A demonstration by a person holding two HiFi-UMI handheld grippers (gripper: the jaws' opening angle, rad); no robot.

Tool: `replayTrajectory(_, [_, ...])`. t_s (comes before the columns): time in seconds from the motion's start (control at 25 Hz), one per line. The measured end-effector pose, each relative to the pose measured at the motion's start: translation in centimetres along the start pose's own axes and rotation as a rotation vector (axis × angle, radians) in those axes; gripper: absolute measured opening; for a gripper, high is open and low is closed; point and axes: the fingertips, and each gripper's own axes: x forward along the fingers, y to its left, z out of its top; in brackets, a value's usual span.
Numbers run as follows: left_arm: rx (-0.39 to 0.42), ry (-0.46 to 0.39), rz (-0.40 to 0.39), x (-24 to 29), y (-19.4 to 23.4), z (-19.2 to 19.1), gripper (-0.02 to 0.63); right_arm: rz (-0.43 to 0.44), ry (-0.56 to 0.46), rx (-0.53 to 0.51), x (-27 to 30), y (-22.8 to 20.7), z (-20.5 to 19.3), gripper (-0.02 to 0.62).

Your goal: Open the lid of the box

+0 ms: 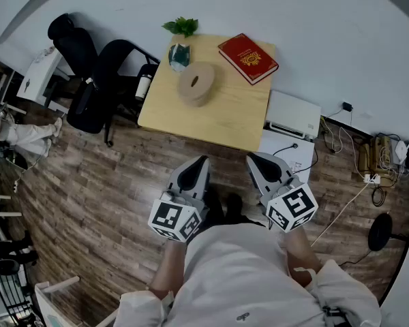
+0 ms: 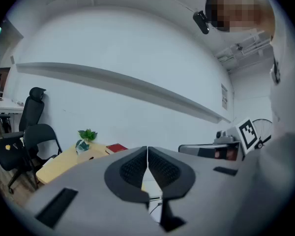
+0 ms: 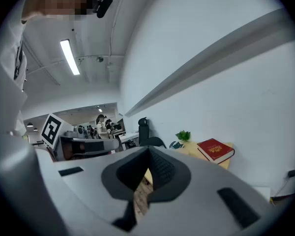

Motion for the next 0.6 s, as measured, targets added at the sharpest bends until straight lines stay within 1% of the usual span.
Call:
replayTrajectory(0.08, [-0.003,0.001,-0.003,-0.1,-0.3,-0.3,0.009,0.000,-0.007,0.014,-0.4,0.1,0.0,-0.002])
replayTrajectory(0.24, [-0.008,0.008,-0.014,-0.1,-1.0,-0.5,0.009,-0.009,-0.008,0.008,-1.2,0.3,0.2,-0.003])
replayTrajectory(0.4, [-0.009,0.021,-0.028,0.3,-1.5,-0.7,0.009,-0.023,-0.019,0.040,-1.6,0.0,-0.1,-0.002])
replayTrajectory(0.6, [-0.010,0.041,-0.051,0.9,-1.9,-1.0,0.009,-0.050,-0.011,0.029,-2.0,-0.4,-0.6,-0.002])
